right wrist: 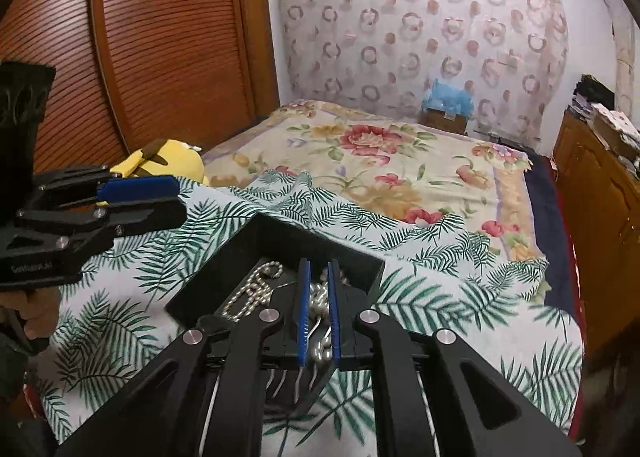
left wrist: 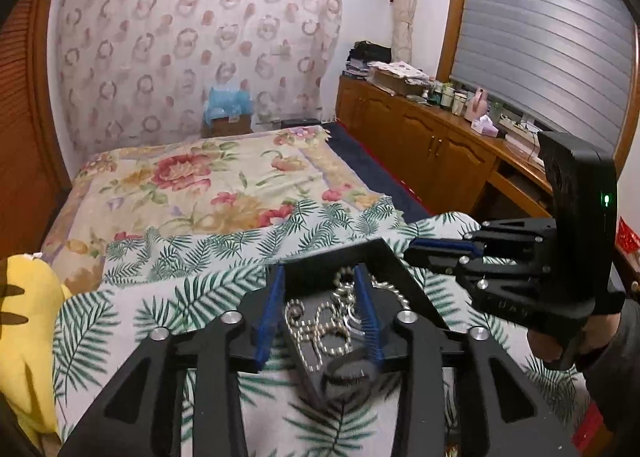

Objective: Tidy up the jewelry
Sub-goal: 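Lower the pearl strand into the black box and open both tools, then move the right tool to the wooden bead bracelet and grasp it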

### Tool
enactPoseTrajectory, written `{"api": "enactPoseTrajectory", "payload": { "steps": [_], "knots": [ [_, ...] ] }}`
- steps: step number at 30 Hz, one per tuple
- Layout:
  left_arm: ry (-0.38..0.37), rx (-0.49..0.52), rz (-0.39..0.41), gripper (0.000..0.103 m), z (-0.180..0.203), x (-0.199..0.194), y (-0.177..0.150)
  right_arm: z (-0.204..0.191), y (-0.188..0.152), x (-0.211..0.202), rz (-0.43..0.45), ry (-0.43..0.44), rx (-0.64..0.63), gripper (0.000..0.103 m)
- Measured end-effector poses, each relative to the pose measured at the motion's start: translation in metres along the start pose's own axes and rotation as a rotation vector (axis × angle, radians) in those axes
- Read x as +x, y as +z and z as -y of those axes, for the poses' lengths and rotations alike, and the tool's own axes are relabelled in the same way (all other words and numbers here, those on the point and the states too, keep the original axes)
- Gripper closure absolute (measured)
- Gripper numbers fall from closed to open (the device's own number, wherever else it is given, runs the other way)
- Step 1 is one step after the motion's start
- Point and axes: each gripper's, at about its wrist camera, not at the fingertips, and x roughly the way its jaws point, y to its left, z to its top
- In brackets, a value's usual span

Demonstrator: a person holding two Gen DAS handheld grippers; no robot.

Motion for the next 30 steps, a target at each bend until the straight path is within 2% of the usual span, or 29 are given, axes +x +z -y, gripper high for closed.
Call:
{"api": "enactPoseTrajectory", "payload": {
  "steps": [2,5,12,16,21,24,30],
  "knots": [
    [0.006,0.005,0.002,0.062,0.003,-0.007,-0.008,-0.003,-0.006,-0.008,0.009,-0.007,0.009,0.088],
    [0.011,0.006,0.006,0.049,0.006,-0.020,-0.024,-0.010,-0.021,-0.024,0.024,-0.010,0.020,0.087],
    [0.029,0.022,-0.001,0.034,0.016,-0.044,-0.060,-0.033,-0.062,-0.055,0.038,-0.008,0.039,0.087],
    [0.027,0.021,-0.011,0.030,0.019,-0.056,-0.080,-0.045,-0.089,-0.069,0.028,0.003,0.057,0.087],
    [0.054,0.026,-0.026,0.017,0.025,-0.064,-0.107,-0.056,-0.114,-0.075,0.002,0.003,0.054,0.087],
    [0.062,0.032,-0.046,0.012,0.029,-0.064,-0.122,-0.057,-0.128,-0.073,-0.030,0.006,0.067,0.086],
    [0.057,0.022,-0.089,0.011,0.031,-0.065,-0.148,-0.057,-0.148,-0.066,-0.077,0.022,0.078,0.086]
  ]
}}
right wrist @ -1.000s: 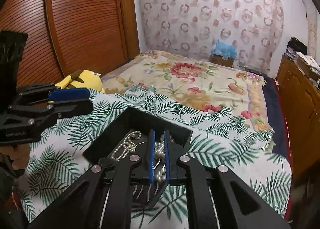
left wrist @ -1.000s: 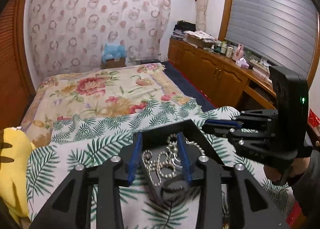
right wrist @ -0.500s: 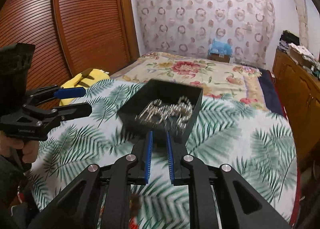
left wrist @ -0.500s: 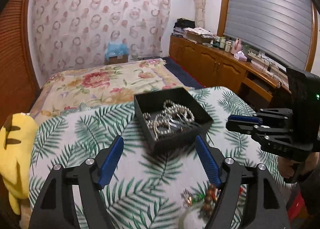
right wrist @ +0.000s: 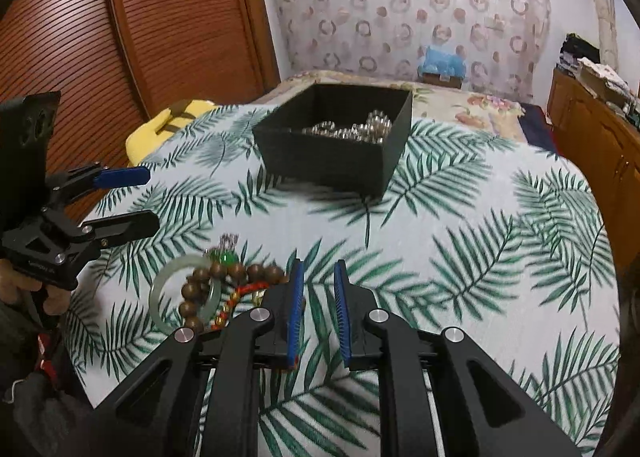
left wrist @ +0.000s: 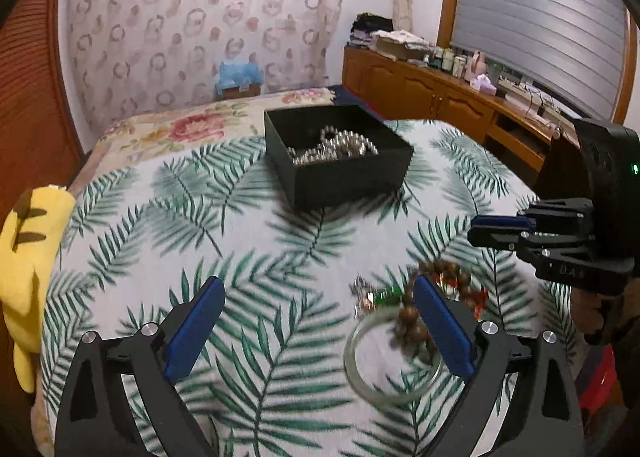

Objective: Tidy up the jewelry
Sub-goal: 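Move the right tool to the wooden bead bracelet and grasp it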

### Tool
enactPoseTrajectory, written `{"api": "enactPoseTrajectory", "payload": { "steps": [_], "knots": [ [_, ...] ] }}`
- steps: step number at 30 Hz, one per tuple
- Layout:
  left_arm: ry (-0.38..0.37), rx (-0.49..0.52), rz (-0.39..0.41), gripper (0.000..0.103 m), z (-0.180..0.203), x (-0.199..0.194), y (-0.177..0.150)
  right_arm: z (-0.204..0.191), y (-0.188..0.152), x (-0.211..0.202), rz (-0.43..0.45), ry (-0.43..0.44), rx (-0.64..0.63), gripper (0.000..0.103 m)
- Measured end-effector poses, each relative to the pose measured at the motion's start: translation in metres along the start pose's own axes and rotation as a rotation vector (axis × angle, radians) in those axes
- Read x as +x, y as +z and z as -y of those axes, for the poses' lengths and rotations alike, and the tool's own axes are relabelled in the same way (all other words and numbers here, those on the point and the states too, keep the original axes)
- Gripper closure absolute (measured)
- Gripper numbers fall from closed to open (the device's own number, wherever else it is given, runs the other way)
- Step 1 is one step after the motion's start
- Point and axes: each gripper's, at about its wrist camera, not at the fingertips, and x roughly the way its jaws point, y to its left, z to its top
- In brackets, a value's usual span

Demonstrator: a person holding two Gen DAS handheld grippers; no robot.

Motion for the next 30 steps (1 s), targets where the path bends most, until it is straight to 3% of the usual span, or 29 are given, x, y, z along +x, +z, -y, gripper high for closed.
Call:
{"api": "enactPoseTrajectory", "payload": {
  "steps": [18,30],
  "knots": [
    [-0.012,-0.011,-0.082,0.011,0.003,0.012,-0.033,-0.020,-0.004,0.031,-0.118,-0.010,-0.069,0.082],
    [-0.044,0.031,-0.120,0.011,0.021,0.013,-0.042,-0.019,-0.008,0.030,-0.080,-0.006,-0.088,0.082]
  ]
}}
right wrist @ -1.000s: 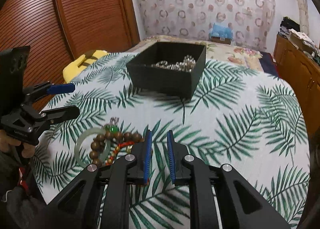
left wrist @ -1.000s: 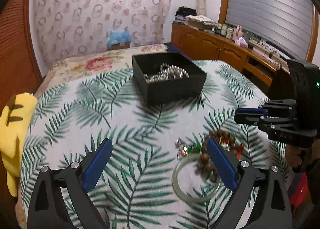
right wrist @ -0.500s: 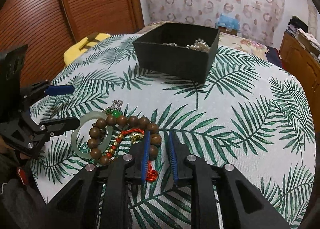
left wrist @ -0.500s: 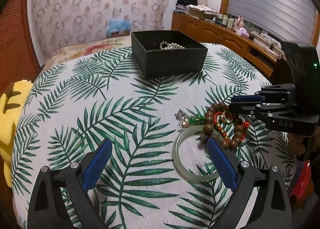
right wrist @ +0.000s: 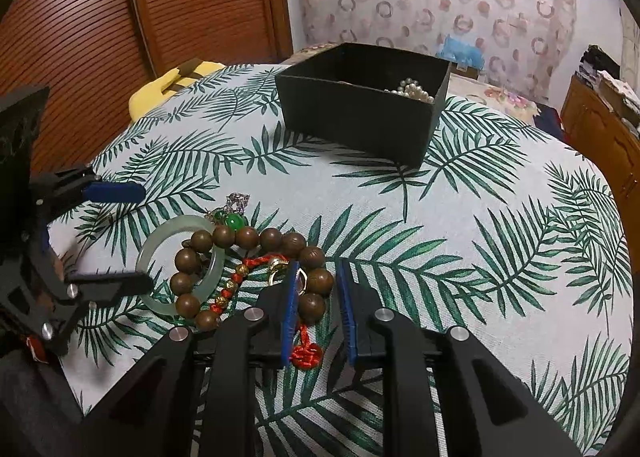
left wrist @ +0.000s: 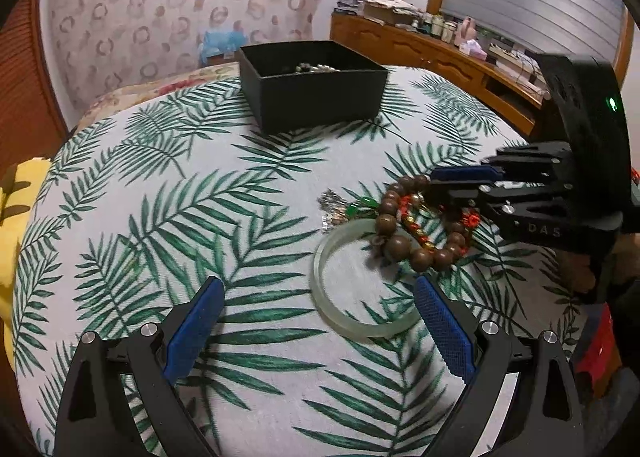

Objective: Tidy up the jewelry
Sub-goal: 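Move the right tool to the wooden bead bracelet and grasp it, then lift the wooden bead bracelet with the right tool and carry it over the box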

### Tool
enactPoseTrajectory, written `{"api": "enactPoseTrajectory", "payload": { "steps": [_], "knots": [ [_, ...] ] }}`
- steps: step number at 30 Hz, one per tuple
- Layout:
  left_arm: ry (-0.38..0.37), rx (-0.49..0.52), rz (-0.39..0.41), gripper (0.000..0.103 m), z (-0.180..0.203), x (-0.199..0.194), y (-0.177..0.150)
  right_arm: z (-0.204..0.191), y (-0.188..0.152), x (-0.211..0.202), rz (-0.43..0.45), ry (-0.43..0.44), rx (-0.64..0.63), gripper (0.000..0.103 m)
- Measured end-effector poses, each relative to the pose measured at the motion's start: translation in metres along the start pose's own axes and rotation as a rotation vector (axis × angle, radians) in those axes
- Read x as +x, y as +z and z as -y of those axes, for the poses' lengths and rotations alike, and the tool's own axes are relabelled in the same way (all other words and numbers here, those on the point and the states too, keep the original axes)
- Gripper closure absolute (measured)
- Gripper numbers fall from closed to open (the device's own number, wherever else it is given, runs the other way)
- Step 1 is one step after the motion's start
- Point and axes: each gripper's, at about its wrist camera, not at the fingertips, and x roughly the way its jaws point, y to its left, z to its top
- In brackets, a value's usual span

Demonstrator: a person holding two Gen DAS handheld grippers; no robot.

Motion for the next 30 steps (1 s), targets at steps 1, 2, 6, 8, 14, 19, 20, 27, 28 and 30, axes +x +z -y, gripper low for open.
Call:
{"api": "enactPoseTrajectory", "payload": {
  "steps": [1,2,6,8,14,19,20,27,28,30],
  "knots": [
    [-0.004,0.010,-0.004,0.011,0.003,0.001,0.000,0.000,0.000,0.000,0.001,0.001,0.001,0.082],
    [-0.006,0.014,-0.007,0.011,0.005,0.002,-0.001,0.001,0.000,-0.001,0.002,0.002,0.002,0.082],
    [-0.010,0.040,-0.025,0.011,0.015,0.008,0.001,0.002,-0.001,-0.001,0.004,0.007,0.011,0.083],
    [-0.007,0.053,-0.035,0.011,0.019,0.010,0.003,0.003,0.000,-0.001,0.004,0.006,0.012,0.084],
    [0.020,0.072,-0.045,0.011,0.024,0.014,0.003,0.004,0.000,-0.001,0.005,0.004,0.012,0.084],
    [0.044,0.084,-0.038,0.011,0.027,0.016,0.002,0.002,0.001,0.000,0.000,0.003,0.002,0.086],
    [0.045,0.084,-0.039,0.011,0.027,0.016,0.002,0.001,0.002,0.001,-0.001,0.001,-0.006,0.087],
    [0.033,0.066,-0.028,0.011,0.023,0.014,0.001,-0.002,0.008,-0.017,0.060,0.030,0.006,0.088],
    [0.031,0.064,-0.026,0.011,0.022,0.013,0.001,-0.004,0.012,-0.024,0.083,0.033,0.005,0.088],
    [0.028,0.059,-0.023,0.011,0.022,0.013,0.001,-0.007,0.018,-0.038,0.121,0.031,-0.006,0.088]
  ]
}}
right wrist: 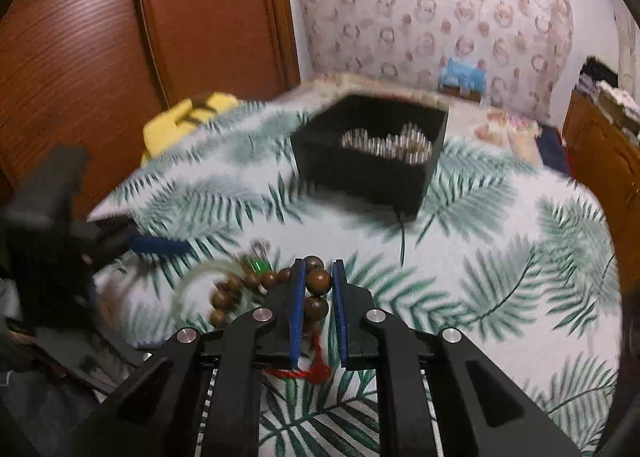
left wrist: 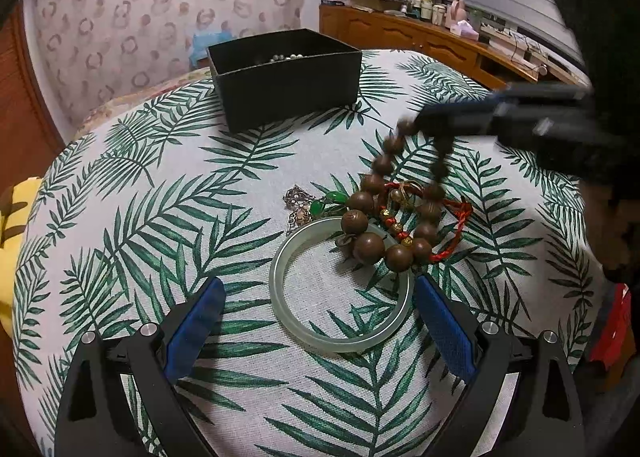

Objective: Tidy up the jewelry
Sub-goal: 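Lift the wooden bead bracelet with the right tool and carry it over the box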

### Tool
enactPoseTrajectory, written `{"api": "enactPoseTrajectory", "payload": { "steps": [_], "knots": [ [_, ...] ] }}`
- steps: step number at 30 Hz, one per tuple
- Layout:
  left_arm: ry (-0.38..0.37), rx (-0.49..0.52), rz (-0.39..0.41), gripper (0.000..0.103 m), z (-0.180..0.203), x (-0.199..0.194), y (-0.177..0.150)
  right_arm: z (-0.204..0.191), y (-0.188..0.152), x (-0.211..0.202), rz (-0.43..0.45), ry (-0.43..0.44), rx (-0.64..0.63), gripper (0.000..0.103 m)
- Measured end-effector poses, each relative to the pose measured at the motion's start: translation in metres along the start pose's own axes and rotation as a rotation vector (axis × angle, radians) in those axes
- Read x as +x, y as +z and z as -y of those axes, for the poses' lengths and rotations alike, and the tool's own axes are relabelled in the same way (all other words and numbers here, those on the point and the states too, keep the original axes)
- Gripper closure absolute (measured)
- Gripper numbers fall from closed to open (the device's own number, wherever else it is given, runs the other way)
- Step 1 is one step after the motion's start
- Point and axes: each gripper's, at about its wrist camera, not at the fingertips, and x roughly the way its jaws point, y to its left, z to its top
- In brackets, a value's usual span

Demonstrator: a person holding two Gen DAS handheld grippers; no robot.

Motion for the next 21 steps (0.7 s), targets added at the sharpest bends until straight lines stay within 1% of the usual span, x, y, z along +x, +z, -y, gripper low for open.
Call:
{"api": "enactPoseTrajectory", "payload": {
  "steps": [3,5,8,16,18,19,20,21],
  "knots": [
    [0.000,-0.001,0.001,0.011,0.000,0.000,0.000,-0.006,0.010,-0.018,0.044,-0.004,-0.019,0.088],
    [-0.001,-0.003,0.001,0.011,0.000,0.000,0.000,-0.009,0.014,-0.028,0.068,-0.027,-0.036,0.088],
    [-0.005,-0.008,0.004,0.011,-0.001,-0.001,0.000,-0.006,0.019,-0.040,0.095,-0.031,-0.030,0.088],
    [-0.006,-0.011,0.007,0.012,-0.001,-0.002,0.001,0.001,0.021,-0.047,0.104,-0.044,-0.009,0.088],
    [-0.010,-0.008,0.016,0.022,0.001,-0.003,0.002,0.000,0.021,-0.047,0.108,-0.045,-0.010,0.088],
    [-0.011,-0.005,0.017,0.025,0.001,-0.003,0.002,0.000,0.021,-0.047,0.110,-0.048,-0.013,0.088],
    [-0.008,-0.001,0.020,0.031,0.003,-0.004,0.002,0.000,0.021,-0.048,0.110,-0.050,-0.014,0.088],
    [-0.004,0.003,0.022,0.034,0.004,-0.004,0.001,0.000,0.021,-0.047,0.109,-0.051,-0.016,0.088]
  ]
}}
